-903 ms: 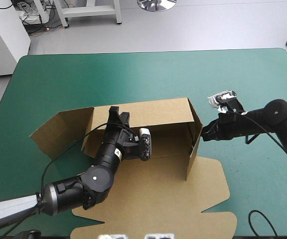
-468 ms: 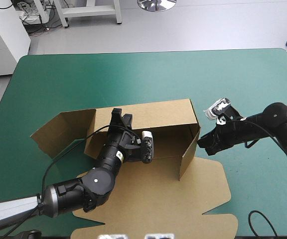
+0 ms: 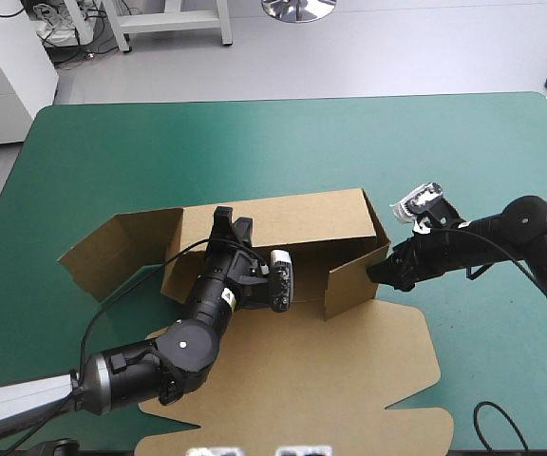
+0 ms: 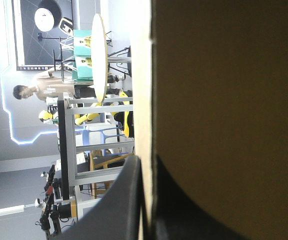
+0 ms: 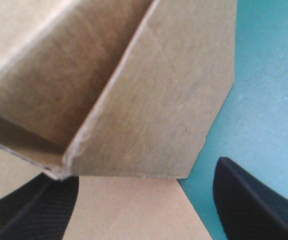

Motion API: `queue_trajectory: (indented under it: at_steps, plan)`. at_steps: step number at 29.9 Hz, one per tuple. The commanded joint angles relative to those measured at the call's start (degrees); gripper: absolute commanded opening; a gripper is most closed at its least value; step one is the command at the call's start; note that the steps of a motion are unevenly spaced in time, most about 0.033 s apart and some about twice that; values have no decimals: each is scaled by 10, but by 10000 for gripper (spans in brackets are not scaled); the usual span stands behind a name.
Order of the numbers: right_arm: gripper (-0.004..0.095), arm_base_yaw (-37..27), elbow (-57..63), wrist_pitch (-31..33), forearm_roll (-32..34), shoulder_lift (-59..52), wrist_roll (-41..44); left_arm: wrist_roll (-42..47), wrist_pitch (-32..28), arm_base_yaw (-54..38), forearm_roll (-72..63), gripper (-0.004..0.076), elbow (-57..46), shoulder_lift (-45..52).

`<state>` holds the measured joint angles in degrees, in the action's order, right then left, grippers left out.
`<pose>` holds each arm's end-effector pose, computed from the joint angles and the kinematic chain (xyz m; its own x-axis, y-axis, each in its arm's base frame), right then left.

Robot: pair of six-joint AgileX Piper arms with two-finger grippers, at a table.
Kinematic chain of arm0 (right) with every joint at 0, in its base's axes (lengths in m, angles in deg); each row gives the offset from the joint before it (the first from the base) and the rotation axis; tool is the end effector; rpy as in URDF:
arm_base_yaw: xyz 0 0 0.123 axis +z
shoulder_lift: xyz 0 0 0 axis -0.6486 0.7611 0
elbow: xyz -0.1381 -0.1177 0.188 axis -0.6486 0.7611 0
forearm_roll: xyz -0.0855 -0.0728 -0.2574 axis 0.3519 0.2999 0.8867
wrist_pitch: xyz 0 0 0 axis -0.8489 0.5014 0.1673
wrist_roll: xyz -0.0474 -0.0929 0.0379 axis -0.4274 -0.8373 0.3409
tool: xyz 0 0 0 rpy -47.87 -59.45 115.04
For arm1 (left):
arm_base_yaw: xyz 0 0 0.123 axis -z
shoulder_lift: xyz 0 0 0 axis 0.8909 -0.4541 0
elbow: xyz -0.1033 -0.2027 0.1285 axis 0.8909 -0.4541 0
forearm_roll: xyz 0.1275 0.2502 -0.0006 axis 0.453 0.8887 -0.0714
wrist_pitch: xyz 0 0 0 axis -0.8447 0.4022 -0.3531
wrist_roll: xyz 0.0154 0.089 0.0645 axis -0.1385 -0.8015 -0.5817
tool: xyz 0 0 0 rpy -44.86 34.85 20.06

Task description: Fold the box

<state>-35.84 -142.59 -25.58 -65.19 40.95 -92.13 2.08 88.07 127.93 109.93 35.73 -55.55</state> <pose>0.2913 0.0896 0.2444 -0.6124 -0.4728 -0.6336 -0.7385 0.6281 0.2451 0.2037 -0.2494 0.2549 0.2671 0.9604 -0.0793 0.3049 -0.0062 0.9524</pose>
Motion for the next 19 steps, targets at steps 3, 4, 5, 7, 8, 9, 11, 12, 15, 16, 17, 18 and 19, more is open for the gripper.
queue_trajectory:
  at_steps: [3,4,5,7,8,9,11,12,15,16,17,18,19]
  plan:
    - [644,2,0,-9,-68,-17,-6,-1,-11,7,32,-10,16,15]
    - [638,3,10,-10,-79,-19,-11,-1,-11,7,39,-10,16,15]
    - [630,8,27,-17,-92,-24,-22,-1,-11,7,43,-10,16,15]
    - [624,19,56,-52,-109,-36,-37,-1,-11,7,48,-10,16,15]
    - [624,32,75,-82,-119,-47,-45,-1,-11,7,48,-10,16,15]
    - [624,46,93,-117,-129,-57,-55,-1,-11,7,48,-10,16,15]
    - [624,69,122,-184,-137,-70,-60,-1,-11,7,48,-10,16,15]
    - [624,82,133,-224,-143,-78,-65,-1,-11,7,48,-10,16,15]
    - [624,114,148,-291,-150,-88,-67,-1,-11,7,48,-10,16,15]
    - [621,121,148,-307,-152,-88,-67,-1,-11,7,48,-10,16,15]
    - [619,128,148,-322,-159,-88,-67,-1,-11,7,48,-10,16,15]
    - [615,135,148,-343,-170,-88,-73,-1,-11,7,48,-10,16,15]
    - [608,141,148,-360,-182,-88,-79,-1,-11,7,48,-10,16,15]
